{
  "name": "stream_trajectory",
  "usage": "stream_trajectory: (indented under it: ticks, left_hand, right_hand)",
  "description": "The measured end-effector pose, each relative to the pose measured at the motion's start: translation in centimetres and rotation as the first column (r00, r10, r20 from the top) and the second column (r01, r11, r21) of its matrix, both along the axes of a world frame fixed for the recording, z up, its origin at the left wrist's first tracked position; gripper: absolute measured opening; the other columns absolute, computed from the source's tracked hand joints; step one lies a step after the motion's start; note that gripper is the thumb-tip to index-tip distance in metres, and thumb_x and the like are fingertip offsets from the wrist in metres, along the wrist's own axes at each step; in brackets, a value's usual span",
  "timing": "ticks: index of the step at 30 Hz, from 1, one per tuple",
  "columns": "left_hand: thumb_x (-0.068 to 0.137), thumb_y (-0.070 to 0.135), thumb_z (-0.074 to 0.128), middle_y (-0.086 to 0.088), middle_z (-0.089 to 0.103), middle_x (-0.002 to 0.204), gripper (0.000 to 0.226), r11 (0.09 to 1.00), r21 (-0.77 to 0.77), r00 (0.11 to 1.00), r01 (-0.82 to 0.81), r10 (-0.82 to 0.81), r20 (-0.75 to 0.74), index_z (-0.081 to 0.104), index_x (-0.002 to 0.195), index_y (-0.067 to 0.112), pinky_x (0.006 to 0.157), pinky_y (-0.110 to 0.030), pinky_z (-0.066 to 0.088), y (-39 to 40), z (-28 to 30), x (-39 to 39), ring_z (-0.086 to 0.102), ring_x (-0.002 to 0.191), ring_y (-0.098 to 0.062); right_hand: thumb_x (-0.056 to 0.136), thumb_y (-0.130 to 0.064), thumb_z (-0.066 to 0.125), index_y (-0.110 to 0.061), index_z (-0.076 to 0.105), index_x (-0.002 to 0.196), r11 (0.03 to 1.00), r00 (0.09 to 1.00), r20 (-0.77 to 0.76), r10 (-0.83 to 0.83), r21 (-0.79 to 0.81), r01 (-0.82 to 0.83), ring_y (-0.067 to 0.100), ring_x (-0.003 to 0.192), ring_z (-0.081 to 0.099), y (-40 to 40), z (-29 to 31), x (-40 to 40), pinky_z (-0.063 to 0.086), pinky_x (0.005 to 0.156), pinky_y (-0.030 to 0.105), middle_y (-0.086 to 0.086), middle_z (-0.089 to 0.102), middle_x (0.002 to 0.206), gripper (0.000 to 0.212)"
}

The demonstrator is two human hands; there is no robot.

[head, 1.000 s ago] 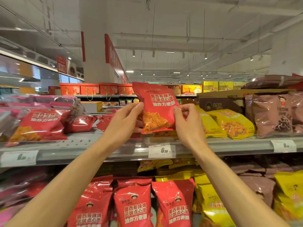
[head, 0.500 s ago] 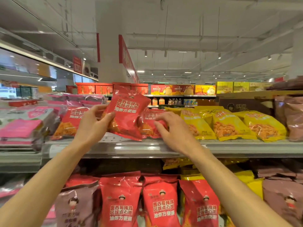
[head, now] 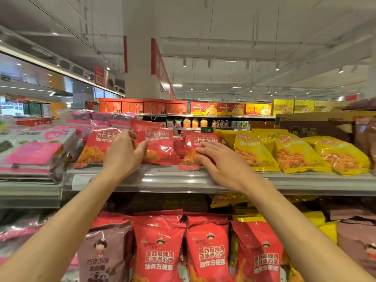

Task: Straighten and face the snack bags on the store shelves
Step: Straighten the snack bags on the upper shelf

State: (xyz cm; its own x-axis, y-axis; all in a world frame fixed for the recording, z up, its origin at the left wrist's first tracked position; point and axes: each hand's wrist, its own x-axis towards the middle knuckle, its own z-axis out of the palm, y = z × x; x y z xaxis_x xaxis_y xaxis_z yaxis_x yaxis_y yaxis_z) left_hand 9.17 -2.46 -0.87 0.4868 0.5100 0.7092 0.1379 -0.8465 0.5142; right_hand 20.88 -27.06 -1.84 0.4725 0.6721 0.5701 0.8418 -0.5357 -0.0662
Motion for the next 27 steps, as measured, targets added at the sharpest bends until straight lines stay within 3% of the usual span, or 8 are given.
stream_trajectory:
  ticks: [3, 6, 10, 13, 16, 18, 23, 27]
  left_hand:
    - [0.097, 0.040, 0.068, -0.004, 0.068, 0.109, 0.040, 0.998, 0.062, 0.992, -0.013, 0.020, -0.121, 0.057, 0.123, 0.011, 0.087, -0.043, 0.055, -0.1, 0.1, -0.4, 0.064, 0.096, -0.023]
    - [0.095, 0.043, 0.068, -0.005, 0.068, 0.108, 0.039, 0.982, 0.172, 0.983, -0.077, 0.103, -0.153, 0.060, 0.118, 0.013, 0.088, -0.047, 0.055, -0.2, 0.4, -1.0, 0.064, 0.102, -0.028]
    - [0.099, 0.042, 0.059, -0.014, 0.055, 0.141, 0.048, 0.930, 0.362, 0.990, -0.071, 0.110, -0.089, 0.057, 0.138, 0.015, 0.112, -0.052, 0.038, -1.3, 0.5, -0.3, 0.046, 0.134, -0.034]
    - [0.103, 0.054, 0.044, -0.008, 0.043, 0.157, 0.056, 0.938, 0.342, 0.982, 0.054, 0.012, -0.189, 0.048, 0.149, 0.023, 0.121, -0.054, 0.026, -2.3, 1.1, 1.3, 0.034, 0.147, -0.030]
    - [0.106, 0.058, 0.027, 0.001, 0.019, 0.170, 0.060, 0.935, 0.323, 0.903, 0.148, 0.005, -0.429, 0.026, 0.160, 0.033, 0.127, -0.052, 0.003, -2.1, 1.0, 3.1, 0.014, 0.157, -0.021]
    - [0.106, 0.057, 0.020, 0.005, 0.009, 0.171, 0.059, 0.939, 0.286, 0.840, 0.189, -0.003, -0.543, 0.016, 0.162, 0.037, 0.126, -0.049, -0.009, -1.3, 0.8, 3.6, 0.004, 0.158, -0.015]
    - [0.104, 0.062, 0.009, 0.008, -0.014, 0.169, 0.060, 0.934, 0.300, 0.758, 0.195, 0.051, -0.650, -0.005, 0.160, 0.044, 0.123, -0.045, -0.019, -0.4, 0.2, 3.8, -0.017, 0.155, -0.013]
    - [0.102, 0.063, 0.006, 0.006, -0.007, 0.171, 0.063, 0.932, 0.311, 0.803, 0.184, 0.040, -0.595, -0.002, 0.161, 0.042, 0.124, -0.045, -0.016, -0.8, -0.2, 3.4, -0.013, 0.157, -0.014]
  right_hand:
    - [0.109, -0.051, 0.031, -0.034, 0.041, 0.155, 1.000, 1.000, -0.012, 0.008, 0.007, -0.008, 0.014, 0.154, 0.027, 0.3, -0.2, 0.0, 0.028, 0.124, 0.047, -0.010, 0.035, 0.164, 0.050]
    - [0.110, -0.046, 0.030, -0.033, 0.043, 0.154, 0.999, 0.999, -0.018, 0.037, -0.007, -0.037, 0.014, 0.153, 0.027, 0.3, 0.0, 0.2, 0.020, 0.126, 0.048, -0.010, 0.037, 0.163, 0.048]
    - [0.108, -0.046, 0.035, -0.026, 0.045, 0.153, 0.989, 0.997, 0.040, 0.060, 0.133, -0.065, 0.016, 0.152, 0.030, -0.8, 0.6, 0.6, 0.020, 0.126, 0.044, -0.005, 0.042, 0.161, 0.050]
    - [0.109, -0.044, 0.036, -0.019, 0.037, 0.158, 0.959, 0.989, 0.072, -0.131, 0.264, 0.108, 0.019, 0.156, 0.021, -2.7, 1.7, 2.4, 0.013, 0.127, 0.041, 0.001, 0.030, 0.167, 0.055]
    - [0.109, -0.048, 0.030, -0.015, 0.021, 0.163, 0.963, 0.966, -0.053, -0.254, 0.079, 0.258, 0.021, 0.157, 0.016, -3.9, 1.9, 3.9, 0.013, 0.128, 0.044, 0.004, 0.019, 0.171, 0.064]
    - [0.109, -0.050, 0.025, -0.017, 0.022, 0.163, 0.963, 0.958, -0.099, -0.269, -0.021, 0.268, 0.022, 0.157, 0.018, -3.9, 1.4, 4.4, 0.014, 0.128, 0.047, 0.003, 0.021, 0.170, 0.064]
    - [0.107, -0.055, 0.013, -0.020, 0.023, 0.163, 0.941, 0.942, -0.088, -0.324, -0.133, 0.311, 0.020, 0.159, 0.003, -3.6, 0.9, 4.9, -0.001, 0.126, 0.048, 0.001, 0.010, 0.172, 0.066]
    - [0.107, -0.056, 0.012, -0.020, 0.022, 0.163, 0.945, 0.943, -0.094, -0.319, -0.113, 0.308, 0.020, 0.159, 0.001, -3.5, 0.7, 4.7, -0.002, 0.127, 0.048, 0.000, 0.008, 0.172, 0.067]
